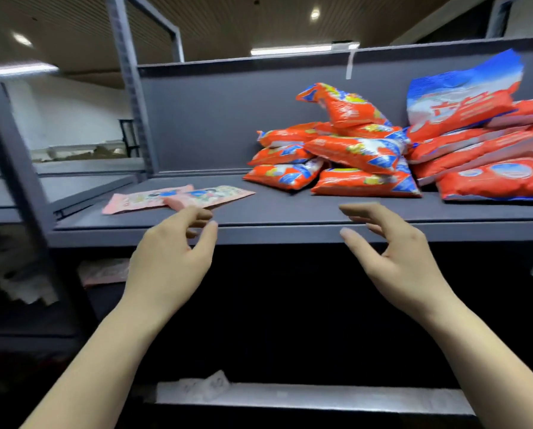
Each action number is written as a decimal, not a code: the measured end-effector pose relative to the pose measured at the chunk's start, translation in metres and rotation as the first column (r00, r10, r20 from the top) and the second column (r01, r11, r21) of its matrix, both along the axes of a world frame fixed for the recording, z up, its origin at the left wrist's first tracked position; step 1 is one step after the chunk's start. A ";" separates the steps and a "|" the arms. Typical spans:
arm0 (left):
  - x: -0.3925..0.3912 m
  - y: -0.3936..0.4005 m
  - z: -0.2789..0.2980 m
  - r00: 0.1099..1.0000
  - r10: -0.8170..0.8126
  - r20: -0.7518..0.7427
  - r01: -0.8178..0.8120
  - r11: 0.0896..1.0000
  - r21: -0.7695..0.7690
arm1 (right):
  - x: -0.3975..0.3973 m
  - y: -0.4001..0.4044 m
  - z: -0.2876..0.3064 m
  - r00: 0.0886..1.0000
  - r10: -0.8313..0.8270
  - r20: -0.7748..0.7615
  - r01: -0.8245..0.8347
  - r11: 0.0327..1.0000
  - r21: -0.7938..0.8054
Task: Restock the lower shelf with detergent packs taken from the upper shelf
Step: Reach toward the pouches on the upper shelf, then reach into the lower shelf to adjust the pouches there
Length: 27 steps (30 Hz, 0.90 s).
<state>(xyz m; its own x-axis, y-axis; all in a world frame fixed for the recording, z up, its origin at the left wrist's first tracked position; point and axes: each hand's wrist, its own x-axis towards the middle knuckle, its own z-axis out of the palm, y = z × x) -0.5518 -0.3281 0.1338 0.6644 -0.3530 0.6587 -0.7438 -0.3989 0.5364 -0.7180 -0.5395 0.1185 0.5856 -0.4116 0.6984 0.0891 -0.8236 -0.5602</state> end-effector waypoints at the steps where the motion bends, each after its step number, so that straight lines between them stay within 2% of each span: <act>1: 0.004 0.017 -0.008 1.000 0.024 -0.018 -0.024 1.000 0.003 | 0.007 0.013 -0.007 1.000 0.023 -0.014 -0.024 1.000 -0.008; 6: 0.024 0.094 -0.047 0.982 0.138 -0.133 -0.123 0.986 0.113 | 0.044 0.070 -0.039 0.975 0.145 -0.171 -0.151 0.988 -0.023; 11: 0.043 0.160 -0.083 0.933 0.289 -0.213 -0.233 0.939 0.254 | 0.086 0.116 -0.065 0.906 0.254 -0.338 -0.276 0.961 -0.016; 16: 0.061 0.212 -0.104 0.861 0.440 -0.256 -0.324 0.861 0.392 | 0.137 0.147 -0.086 0.785 0.345 -0.514 -0.403 0.915 -0.002; 20: 0.079 0.243 -0.112 0.812 0.508 -0.287 -0.325 0.803 0.499 | 0.180 0.170 -0.099 0.668 0.409 -0.622 -0.510 0.860 0.018; 27: 0.131 0.275 -0.118 0.746 0.591 -0.308 -0.349 0.739 0.576 | 0.256 0.214 -0.115 0.514 0.558 -0.652 -0.635 0.758 0.148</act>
<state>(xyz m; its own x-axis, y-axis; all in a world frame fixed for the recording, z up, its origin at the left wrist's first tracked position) -0.4212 -0.0534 0.0154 0.9926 -0.0806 0.0910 -0.1108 -0.9075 0.4051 -0.4620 -0.3259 0.0031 0.9651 0.2506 0.0765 0.2457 -0.7639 -0.5967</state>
